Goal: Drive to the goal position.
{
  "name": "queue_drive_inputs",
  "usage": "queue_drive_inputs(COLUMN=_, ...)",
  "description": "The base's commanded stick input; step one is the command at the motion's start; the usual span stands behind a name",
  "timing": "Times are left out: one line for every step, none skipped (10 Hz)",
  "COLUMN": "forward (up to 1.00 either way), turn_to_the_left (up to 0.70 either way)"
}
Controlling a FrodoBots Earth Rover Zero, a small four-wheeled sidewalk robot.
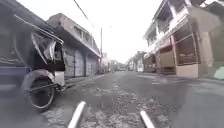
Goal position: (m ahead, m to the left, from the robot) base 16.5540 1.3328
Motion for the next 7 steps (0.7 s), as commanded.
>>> queue_drive_inputs(forward=0.7, turn_to_the_left=0.0)
queue_drive_inputs(forward=0.7, turn_to_the_left=0.0)
queue_drive_inputs(forward=0.7, turn_to_the_left=0.0)
queue_drive_inputs(forward=0.7, turn_to_the_left=0.0)
queue_drive_inputs(forward=0.7, turn_to_the_left=0.0)
queue_drive_inputs(forward=0.7, turn_to_the_left=0.0)
queue_drive_inputs(forward=0.7, turn_to_the_left=0.0)
